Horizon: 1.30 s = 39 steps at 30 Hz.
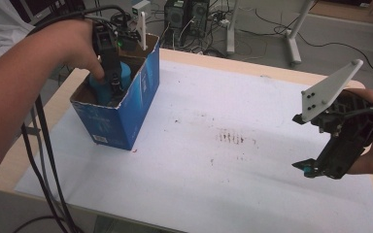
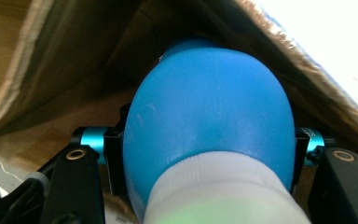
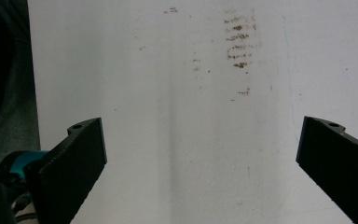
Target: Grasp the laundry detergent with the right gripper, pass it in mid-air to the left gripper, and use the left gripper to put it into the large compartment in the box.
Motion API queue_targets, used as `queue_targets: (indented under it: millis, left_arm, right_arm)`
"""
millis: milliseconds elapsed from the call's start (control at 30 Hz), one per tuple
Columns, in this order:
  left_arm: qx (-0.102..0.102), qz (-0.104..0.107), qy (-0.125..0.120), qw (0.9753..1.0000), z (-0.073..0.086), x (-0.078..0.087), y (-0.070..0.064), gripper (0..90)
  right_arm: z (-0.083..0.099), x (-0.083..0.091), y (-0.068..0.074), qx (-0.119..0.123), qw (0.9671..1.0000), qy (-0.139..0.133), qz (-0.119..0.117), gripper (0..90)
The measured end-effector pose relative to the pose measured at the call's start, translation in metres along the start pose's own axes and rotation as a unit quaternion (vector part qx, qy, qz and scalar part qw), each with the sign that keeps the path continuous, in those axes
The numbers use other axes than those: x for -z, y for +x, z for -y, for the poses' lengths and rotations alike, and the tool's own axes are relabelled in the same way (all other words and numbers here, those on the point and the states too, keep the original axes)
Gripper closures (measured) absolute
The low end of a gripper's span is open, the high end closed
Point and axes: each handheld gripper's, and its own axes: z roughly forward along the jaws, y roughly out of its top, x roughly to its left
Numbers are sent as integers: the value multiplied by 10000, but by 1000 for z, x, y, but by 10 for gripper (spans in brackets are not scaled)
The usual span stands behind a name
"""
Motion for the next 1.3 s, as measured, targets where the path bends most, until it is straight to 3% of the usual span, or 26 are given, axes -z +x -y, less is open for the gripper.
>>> queue_targets:
  millis: [133, 267, 467, 567, 900, 1300]
  left_arm:
    - [-189, 26, 39, 9998, 1, -9, 0, 381]
    - [-221, 22, -45, 9997, 1, -11, -1, 381]
    - [-187, 46, 17, 9998, 0, -11, 0, 377]
    - [-108, 29, 12, 9999, 1, -10, 0, 330]
    - [-111, -30, 29, 9999, 0, 3, -4, 257]
    - [-143, -217, -68, 9996, 1, 41, -13, 181]
  right_arm:
    - [0, -2, -1, -4, 10000, 6, -11, 6]
    - [0, -4, -2, -21, 10000, 39, -32, 6]
    - [-1, -6, -3, -22, 10000, 47, -36, 6]
    - [-1, -6, -3, -23, 10000, 42, -25, 6]
    - [2, -3, -3, -38, 10000, 23, -24, 6]
    - [9, 6, -10, -97, 9999, 68, -27, 6]
